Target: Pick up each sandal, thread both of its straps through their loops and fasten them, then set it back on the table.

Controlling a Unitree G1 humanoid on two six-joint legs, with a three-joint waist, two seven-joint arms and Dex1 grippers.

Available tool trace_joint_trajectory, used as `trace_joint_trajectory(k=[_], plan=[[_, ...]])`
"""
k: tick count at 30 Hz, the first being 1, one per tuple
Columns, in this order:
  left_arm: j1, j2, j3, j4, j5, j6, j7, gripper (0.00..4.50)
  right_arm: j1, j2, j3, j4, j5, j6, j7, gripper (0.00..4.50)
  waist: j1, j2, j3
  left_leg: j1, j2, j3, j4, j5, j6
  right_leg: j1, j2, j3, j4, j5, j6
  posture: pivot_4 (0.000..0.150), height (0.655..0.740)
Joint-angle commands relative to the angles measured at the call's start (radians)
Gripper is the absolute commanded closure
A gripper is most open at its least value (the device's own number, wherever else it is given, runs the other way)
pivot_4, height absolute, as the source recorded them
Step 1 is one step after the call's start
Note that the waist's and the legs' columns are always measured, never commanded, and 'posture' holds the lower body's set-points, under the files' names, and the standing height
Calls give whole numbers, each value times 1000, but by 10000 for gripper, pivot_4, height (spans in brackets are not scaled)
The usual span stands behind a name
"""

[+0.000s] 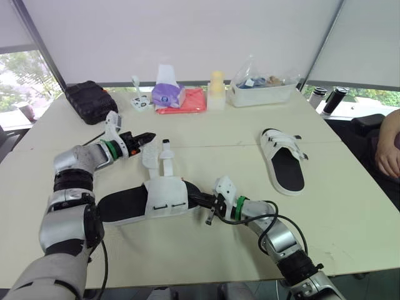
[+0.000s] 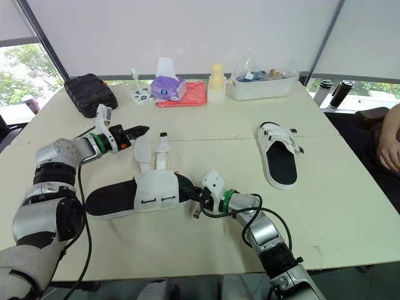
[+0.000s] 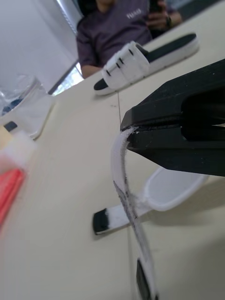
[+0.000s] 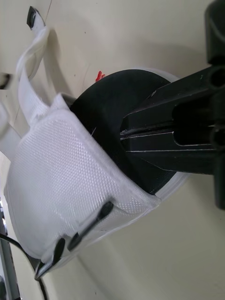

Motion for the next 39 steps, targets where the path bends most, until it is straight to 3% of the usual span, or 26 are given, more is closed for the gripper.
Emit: trace_joint_trajectory(k=[1, 3, 5, 7, 9, 14, 19, 21, 23, 27, 32, 35, 37, 39], plan=[[100, 26, -161, -331, 172, -428, -47, 44870, 54, -22, 32, 78, -50, 45, 2, 45000, 0, 0, 0, 0, 0, 0, 0, 0, 0, 0, 0, 0, 0, 0, 0, 1500, 7400], [222, 94, -306, -433, 360, -837, -93, 44870, 54, -23, 32, 83, -50, 43, 4, 45000, 0, 1, 0, 1, 0, 1, -2, 1, -3, 0, -1, 2, -1, 0, 0, 1500, 7400], [285, 175, -393, -414, 527, -1242, -66, 44870, 51, -23, 33, 90, -52, 40, 6, 45000, 2, 1, -1, 3, 0, 4, -5, 2, -4, 0, -3, 4, -3, 0, 0, 1500, 7400], [281, 263, -427, -279, 758, -1716, 102, 44870, 43, -18, 33, 102, -54, 36, 5, 45000, 5, 1, -1, 5, 0, 4, -7, 2, -4, 1, -5, 4, -4, 0, -2, 1500, 7400], [237, 300, -421, -132, 905, -1900, 291, 44870, 37, -11, 32, 114, -55, 31, 4, 45000, 7, 1, -1, 6, 0, 4, -10, 2, -4, 2, -7, 4, -6, 1, -4, 1500, 7400], [144, 358, -448, 56, 1307, -1988, 912, 44870, 39, 3, 37, 125, -58, 22, -4, 45000, 4, 0, -1, 6, -1, 4, -10, 2, -3, 3, -4, 0, -5, 1, -2, 1500, 7400], [91, 417, -644, 56, 1667, -1906, 1480, 44870, 48, -4, 32, 116, -59, 22, -8, 45000, 2, 0, -1, 7, -3, 4, -10, 1, -2, 3, -2, 1, -3, 0, -1, 1500, 7400], [60, 441, -747, 64, 1790, -1842, 1668, 39551, 50, -9, 28, 114, -58, 23, -11, 45000, 4, 0, -1, 7, -3, 4, -9, 1, -2, 2, -1, 1, -3, 0, -1, 1500, 7400], [26, 448, -823, 104, 1851, -1806, 1789, 31286, 51, -12, 26, 112, -58, 24, -11, 45000, 5, 0, -1, 7, -3, 4, -9, 1, -2, 3, -1, 1, -3, 0, -1, 1500, 7400], [-30, 436, -920, 223, 1875, -1782, 1873, 11839, 46, -11, 25, 117, -60, 25, -13, 45000, 5, 0, -1, 7, -4, 4, -9, 1, -2, 3, 0, 0, -3, 0, 0, 1500, 7400], [-36, 448, -930, 317, 1797, -1756, 1839, 11839, 43, -6, 28, 119, -60, 25, -17, 45000, 4, 0, -1, 7, -4, 5, -9, 1, -2, 3, 0, 0, -2, 0, 0, 1500, 7400], [-19, 456, -874, 375, 1669, -1772, 1742, 11839, 40, -5, 30, 130, -62, 20, -16, 45000, 4, -1, -1, 7, -4, 5, -9, 1, -2, 3, 0, 0, -2, 0, 0, 1500, 7400], [-7, 453, -797, 436, 1516, -1785, 1588, 11839, 34, -3, 31, 142, -63, 16, -14, 45000, 3, -1, -1, 7, -4, 5, -9, 1, -2, 3, 0, 0, -2, 0, 0, 1500, 7400], [4, 422, -674, 510, 1300, -1776, 1344, 11839, 26, -2, 31, 153, -64, 11, -13, 45000, 2, -1, -1, 7, -3, 5, -8, 1, -2, 3, 0, 0, -2, 0, -1, 1500, 7400]])
